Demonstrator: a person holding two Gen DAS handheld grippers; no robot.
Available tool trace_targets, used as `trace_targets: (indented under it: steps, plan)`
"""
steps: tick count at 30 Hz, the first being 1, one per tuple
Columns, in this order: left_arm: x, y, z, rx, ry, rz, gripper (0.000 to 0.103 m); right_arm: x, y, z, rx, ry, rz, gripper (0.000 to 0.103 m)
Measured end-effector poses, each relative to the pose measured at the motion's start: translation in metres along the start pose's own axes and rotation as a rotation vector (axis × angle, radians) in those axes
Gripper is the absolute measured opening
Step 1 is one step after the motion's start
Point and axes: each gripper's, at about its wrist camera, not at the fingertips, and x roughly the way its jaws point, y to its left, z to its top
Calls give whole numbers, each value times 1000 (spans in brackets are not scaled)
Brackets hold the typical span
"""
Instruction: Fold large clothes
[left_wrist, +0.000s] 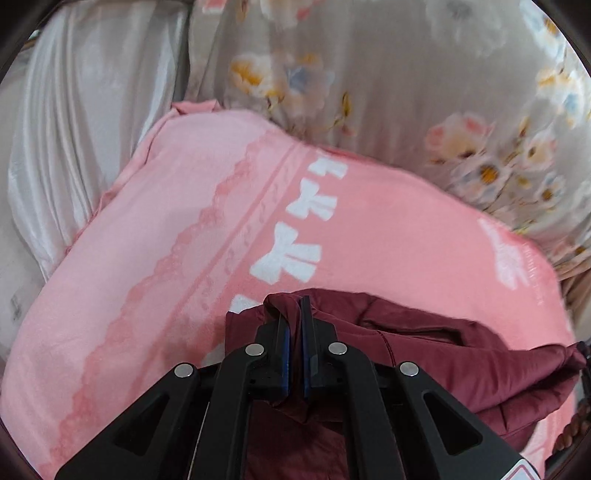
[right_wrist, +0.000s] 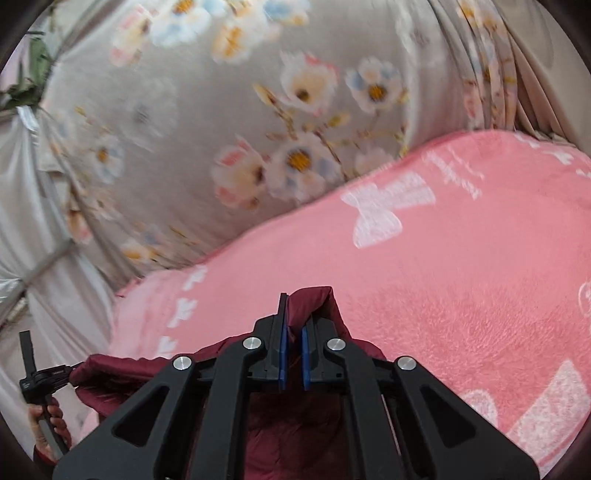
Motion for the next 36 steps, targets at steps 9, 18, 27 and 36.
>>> trace_targets:
  steps: [9, 18, 27, 36]
  plan:
    - [106, 11, -19, -17, 146, 54, 13, 82, -18, -23, 9, 115, -140, 5]
    - [92, 16, -12, 22, 46, -60, 15, 104, -32, -36, 3, 146, -167, 10]
    - [32, 21, 15, 49, -38, -183, 16, 82, -12, -26, -45, 88, -184, 19]
    - [19, 22, 22, 4, -77, -208, 21, 54, -27, -13, 57, 30, -96, 55]
